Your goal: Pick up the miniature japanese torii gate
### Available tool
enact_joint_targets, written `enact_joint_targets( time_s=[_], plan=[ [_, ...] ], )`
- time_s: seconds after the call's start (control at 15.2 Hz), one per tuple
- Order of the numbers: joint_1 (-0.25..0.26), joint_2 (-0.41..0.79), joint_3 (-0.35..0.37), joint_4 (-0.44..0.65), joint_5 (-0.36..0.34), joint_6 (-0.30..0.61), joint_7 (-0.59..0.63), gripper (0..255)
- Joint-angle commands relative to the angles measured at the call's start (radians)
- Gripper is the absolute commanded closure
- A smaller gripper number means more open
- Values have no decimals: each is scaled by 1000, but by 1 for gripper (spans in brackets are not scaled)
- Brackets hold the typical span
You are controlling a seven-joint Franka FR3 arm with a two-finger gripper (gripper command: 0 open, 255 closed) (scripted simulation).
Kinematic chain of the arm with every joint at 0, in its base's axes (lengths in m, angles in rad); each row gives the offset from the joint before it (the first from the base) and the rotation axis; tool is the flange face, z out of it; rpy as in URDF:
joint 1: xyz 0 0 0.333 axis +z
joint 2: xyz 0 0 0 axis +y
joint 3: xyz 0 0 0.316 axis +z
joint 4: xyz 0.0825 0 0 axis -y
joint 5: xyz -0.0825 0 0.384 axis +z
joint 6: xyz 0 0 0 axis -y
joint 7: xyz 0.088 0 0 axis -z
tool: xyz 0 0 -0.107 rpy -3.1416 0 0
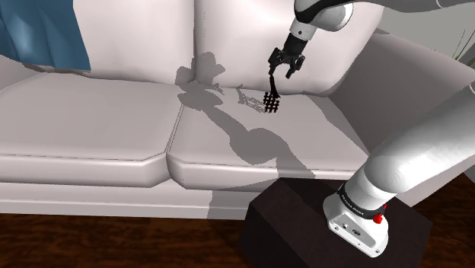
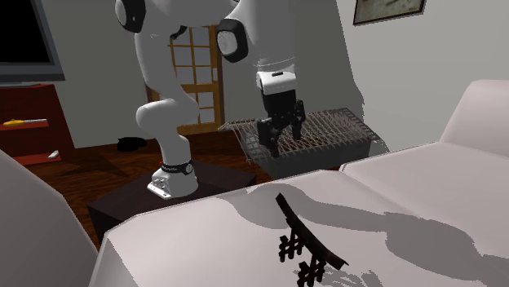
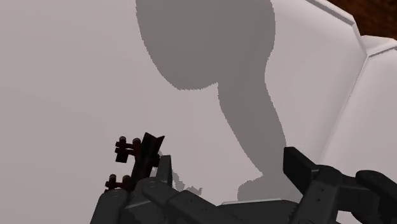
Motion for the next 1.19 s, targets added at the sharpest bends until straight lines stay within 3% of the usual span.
enact_joint_targets(
  time_s=[0.0, 0.79, 1.12],
  plan=[
    [-9, 74, -17, 32, 27, 39, 2, 0],
    [-93, 486, -78, 286, 229, 149, 11, 0],
    [-101, 527, -70, 280, 257, 190, -12, 0]
  ],
)
